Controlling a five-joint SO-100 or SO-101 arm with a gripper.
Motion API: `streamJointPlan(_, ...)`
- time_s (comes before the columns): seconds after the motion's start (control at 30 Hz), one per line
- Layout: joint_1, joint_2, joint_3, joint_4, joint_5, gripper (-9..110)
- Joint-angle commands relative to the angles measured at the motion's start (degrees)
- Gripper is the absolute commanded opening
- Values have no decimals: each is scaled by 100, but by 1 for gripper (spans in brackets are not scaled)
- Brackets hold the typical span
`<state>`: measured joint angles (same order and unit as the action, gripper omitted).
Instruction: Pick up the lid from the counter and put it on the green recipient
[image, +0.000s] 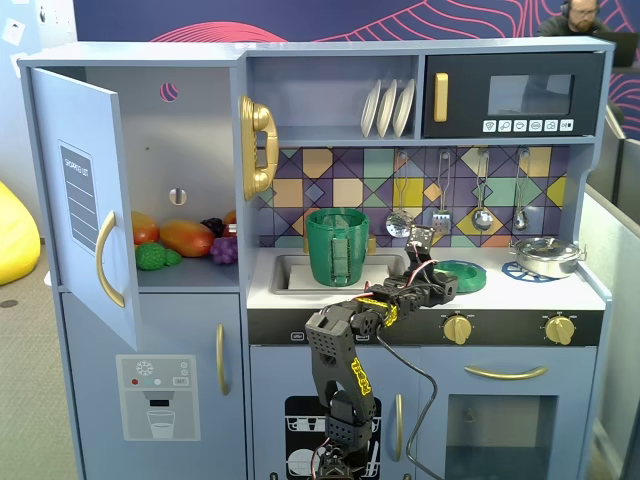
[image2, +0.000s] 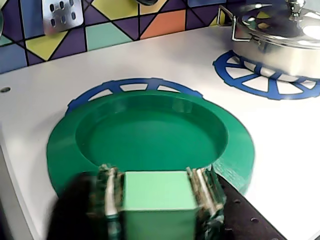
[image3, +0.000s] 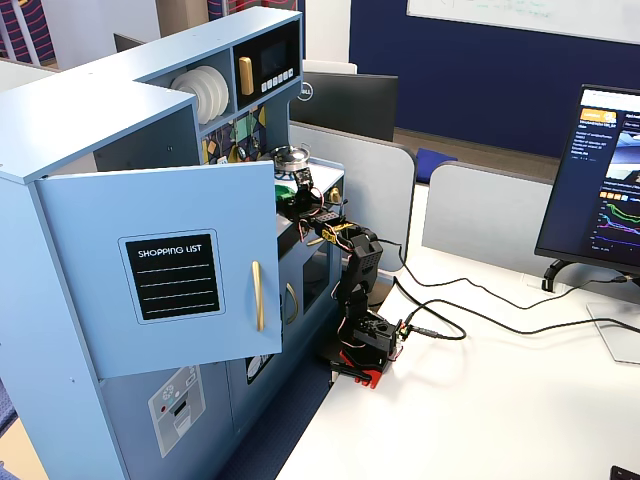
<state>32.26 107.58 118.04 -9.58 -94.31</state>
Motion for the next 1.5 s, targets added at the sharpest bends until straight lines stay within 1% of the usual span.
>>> streamJointPlan(0.0, -114, 35, -448, -79, 220, 0)
streamJointPlan(0.33, -114, 193, -352, -141, 105, 0)
streamJointPlan(0.6, -123, 694, -756, 53, 26, 0)
streamJointPlan(0.9, -202, 1582, -1046, 976, -62, 0)
streamJointPlan(1.2, -782, 2470, -1600, 2312, 9, 0)
streamJointPlan(1.47, -1160, 2619, -2505, 3050, -123, 0)
